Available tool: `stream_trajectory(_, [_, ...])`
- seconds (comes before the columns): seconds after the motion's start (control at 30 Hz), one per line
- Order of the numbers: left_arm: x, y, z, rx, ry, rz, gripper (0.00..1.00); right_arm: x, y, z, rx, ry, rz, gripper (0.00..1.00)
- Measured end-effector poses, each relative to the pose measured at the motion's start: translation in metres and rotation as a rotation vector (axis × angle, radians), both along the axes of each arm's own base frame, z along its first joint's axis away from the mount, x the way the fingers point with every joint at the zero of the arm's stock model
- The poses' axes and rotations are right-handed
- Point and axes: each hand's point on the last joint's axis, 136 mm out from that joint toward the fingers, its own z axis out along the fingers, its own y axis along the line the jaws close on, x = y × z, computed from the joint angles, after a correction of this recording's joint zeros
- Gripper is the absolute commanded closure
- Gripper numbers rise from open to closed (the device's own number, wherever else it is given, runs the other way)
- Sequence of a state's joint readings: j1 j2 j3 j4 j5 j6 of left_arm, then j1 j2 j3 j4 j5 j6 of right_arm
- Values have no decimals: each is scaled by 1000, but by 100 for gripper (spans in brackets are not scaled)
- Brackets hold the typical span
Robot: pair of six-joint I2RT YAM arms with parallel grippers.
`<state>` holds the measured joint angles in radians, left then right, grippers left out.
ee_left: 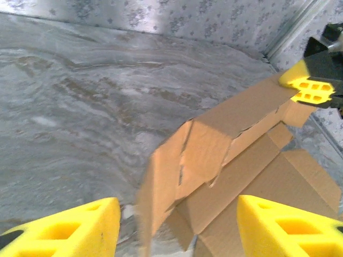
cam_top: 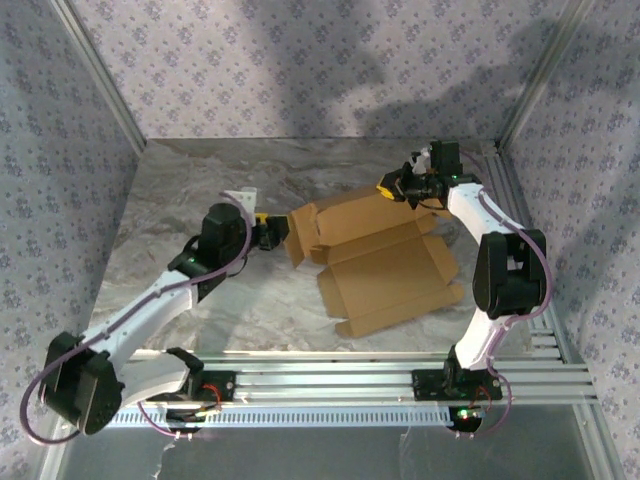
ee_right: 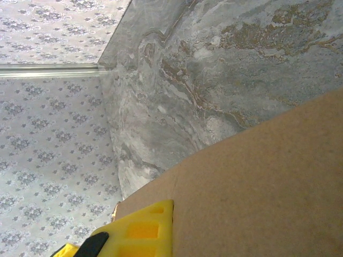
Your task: Fold the paper box
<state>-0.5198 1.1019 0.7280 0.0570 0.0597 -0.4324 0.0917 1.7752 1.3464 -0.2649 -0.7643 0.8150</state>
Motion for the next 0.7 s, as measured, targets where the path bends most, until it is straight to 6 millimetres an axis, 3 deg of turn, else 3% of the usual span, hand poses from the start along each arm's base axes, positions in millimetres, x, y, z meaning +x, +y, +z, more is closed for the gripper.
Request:
stream_trajectory(0.17, [31, 60, -50, 41, 132, 160, 64, 0, 1, 3, 1, -16, 17, 100])
stream_trajectory(0.23, [40, 70, -80, 62, 217, 180, 69, 0, 2, 5, -1, -25, 24, 100])
stream_trajectory(0.3, [45, 62, -106, 71, 298, 133, 71, -1, 3, 5, -2, -34, 35, 100])
stream_trajectory(0.4, [48, 34, -125, 81, 350, 23, 71, -1, 7, 7, -5, -65, 58, 100])
stream_trajectory(0.57, [34, -19, -118, 79, 307, -165, 70, -4, 14, 3, -15, -123, 108, 100])
stream_trajectory(0.7, [24, -43, -113, 63, 270, -244, 68, -7, 15, -2, 5, -156, 136, 100])
